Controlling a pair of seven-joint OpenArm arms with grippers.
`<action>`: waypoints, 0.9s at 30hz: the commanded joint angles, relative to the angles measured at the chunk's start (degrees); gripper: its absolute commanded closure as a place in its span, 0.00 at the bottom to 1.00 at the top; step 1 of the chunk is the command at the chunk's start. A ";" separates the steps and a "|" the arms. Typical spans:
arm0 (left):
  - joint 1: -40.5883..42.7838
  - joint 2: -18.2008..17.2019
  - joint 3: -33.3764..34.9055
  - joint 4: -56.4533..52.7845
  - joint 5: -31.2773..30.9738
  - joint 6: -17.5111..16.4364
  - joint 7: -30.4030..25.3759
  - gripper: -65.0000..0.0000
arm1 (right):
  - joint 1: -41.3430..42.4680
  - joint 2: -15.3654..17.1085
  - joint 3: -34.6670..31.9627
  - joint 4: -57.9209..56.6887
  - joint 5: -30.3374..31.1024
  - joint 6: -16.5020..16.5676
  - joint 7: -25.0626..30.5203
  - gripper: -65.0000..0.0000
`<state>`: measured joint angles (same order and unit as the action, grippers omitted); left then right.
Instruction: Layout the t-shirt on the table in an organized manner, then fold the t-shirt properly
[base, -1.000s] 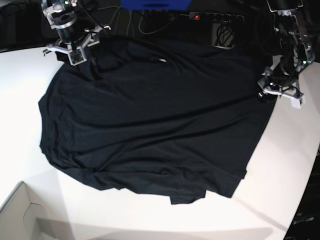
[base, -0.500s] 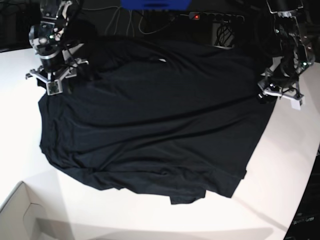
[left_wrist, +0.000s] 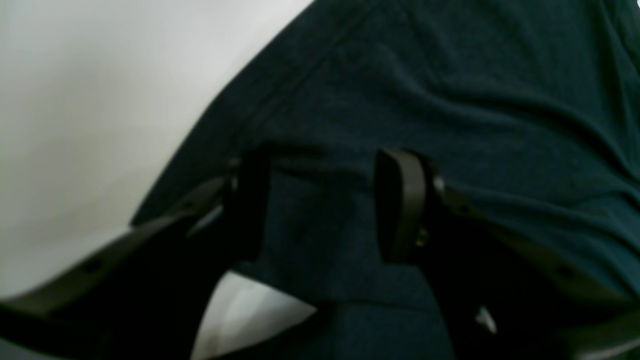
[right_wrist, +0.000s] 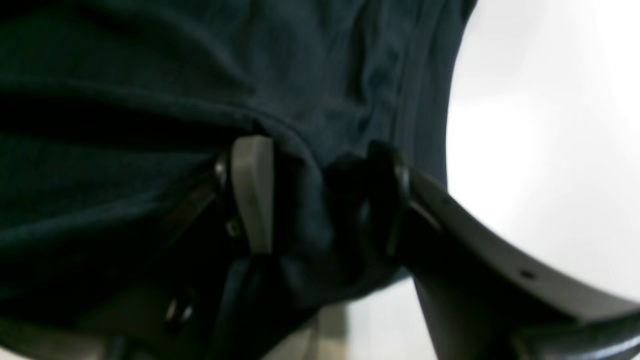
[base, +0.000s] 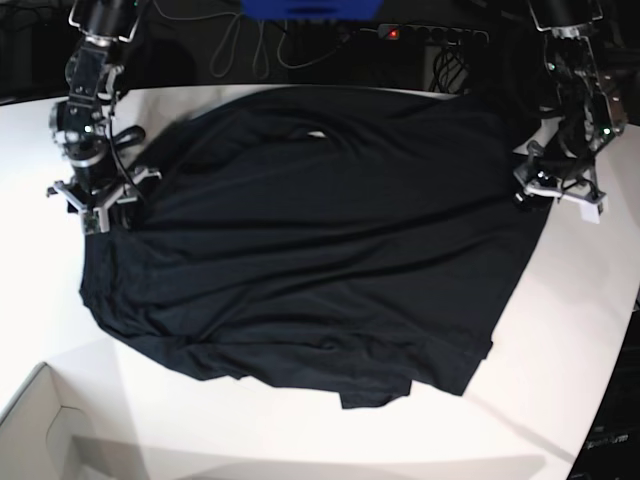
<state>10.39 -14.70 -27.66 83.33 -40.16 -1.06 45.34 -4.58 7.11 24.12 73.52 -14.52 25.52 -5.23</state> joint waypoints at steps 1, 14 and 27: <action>-0.06 -0.38 0.01 0.14 -0.15 0.75 1.56 0.49 | 0.67 1.63 0.01 -1.12 -1.70 0.02 -3.16 0.58; -0.94 -0.29 0.01 3.40 -1.02 0.84 1.65 0.49 | 8.84 5.85 0.28 -6.66 -1.70 0.02 -3.07 0.58; -7.27 -0.38 0.45 9.73 -7.97 1.19 1.56 0.49 | 5.50 3.74 0.36 10.31 -1.61 0.02 -3.16 0.58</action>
<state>3.97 -14.31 -27.11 92.14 -46.89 -0.16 47.79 0.21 10.17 24.43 82.70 -16.73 25.71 -9.82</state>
